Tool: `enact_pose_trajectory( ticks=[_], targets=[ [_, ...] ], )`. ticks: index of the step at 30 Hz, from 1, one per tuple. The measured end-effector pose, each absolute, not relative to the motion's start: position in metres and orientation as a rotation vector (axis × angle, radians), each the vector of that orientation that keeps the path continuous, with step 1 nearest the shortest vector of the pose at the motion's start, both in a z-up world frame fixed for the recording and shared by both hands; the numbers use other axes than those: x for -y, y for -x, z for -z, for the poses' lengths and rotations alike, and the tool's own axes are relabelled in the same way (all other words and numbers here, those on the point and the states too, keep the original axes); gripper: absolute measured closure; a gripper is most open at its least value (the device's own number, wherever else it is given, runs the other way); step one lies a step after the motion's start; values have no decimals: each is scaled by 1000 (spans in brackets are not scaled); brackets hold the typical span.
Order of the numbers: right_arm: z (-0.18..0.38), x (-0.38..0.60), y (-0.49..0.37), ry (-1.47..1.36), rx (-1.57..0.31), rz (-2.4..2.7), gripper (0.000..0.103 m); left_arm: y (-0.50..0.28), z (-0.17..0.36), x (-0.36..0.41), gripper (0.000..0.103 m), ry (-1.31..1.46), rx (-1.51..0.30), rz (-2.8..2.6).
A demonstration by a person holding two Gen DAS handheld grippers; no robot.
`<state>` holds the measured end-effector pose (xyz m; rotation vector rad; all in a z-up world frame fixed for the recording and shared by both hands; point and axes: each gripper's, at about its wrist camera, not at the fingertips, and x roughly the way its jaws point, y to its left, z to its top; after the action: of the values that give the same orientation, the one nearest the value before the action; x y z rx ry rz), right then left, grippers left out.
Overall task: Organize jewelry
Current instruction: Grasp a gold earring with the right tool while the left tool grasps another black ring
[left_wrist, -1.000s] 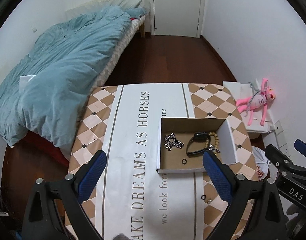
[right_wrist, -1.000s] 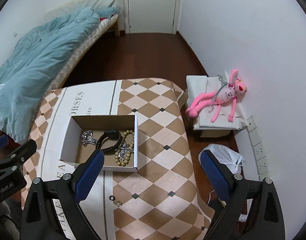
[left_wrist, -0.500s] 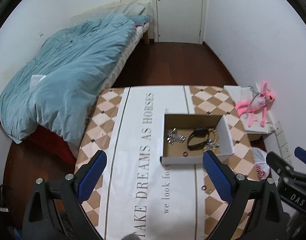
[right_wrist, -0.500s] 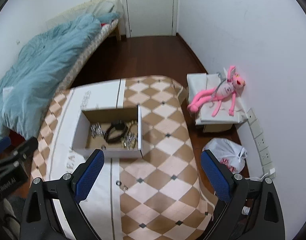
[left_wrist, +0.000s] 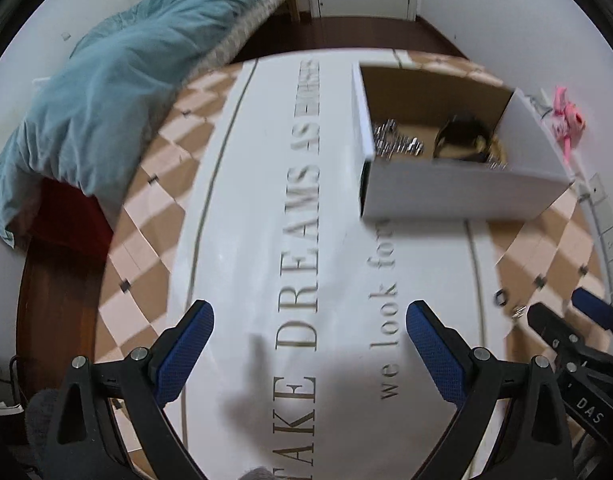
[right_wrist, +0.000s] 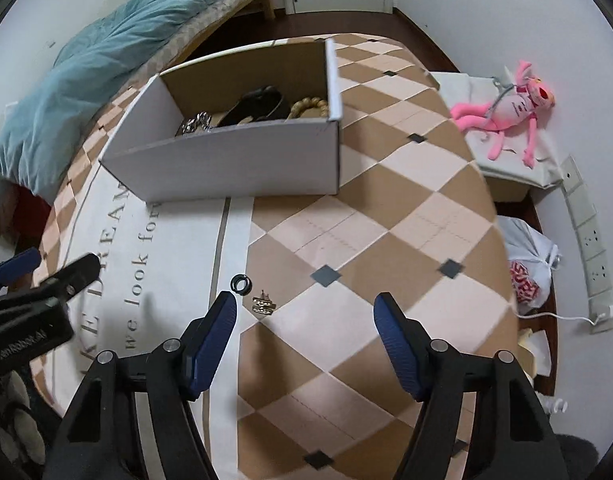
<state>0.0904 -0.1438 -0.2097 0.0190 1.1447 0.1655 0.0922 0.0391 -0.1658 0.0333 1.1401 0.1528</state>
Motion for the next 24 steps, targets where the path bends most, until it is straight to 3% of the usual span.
enact_pose_trajectory(
  ticks=[3, 8, 9, 10, 24],
  targets=[
    [219, 135, -88, -6, -1121, -190, 31, -90, 178, -40, 5, -33, -1160, -156],
    [229, 118, -80, 85, -1100, -189, 52, -88, 186, -40, 5, -27, -1183, -147],
    [230, 115, -78, 107, -1092, -178, 65, -88, 187, -39, 5, -29, -1183, -146],
    [230, 114, -77, 121, -1081, -174, 90, -87, 187, -37, 5, -31, -1182, -143],
    [203, 194, -80, -51, -1063, -51, 92, -95, 183, 30, 5, -21, -1146, 9]
  ],
)
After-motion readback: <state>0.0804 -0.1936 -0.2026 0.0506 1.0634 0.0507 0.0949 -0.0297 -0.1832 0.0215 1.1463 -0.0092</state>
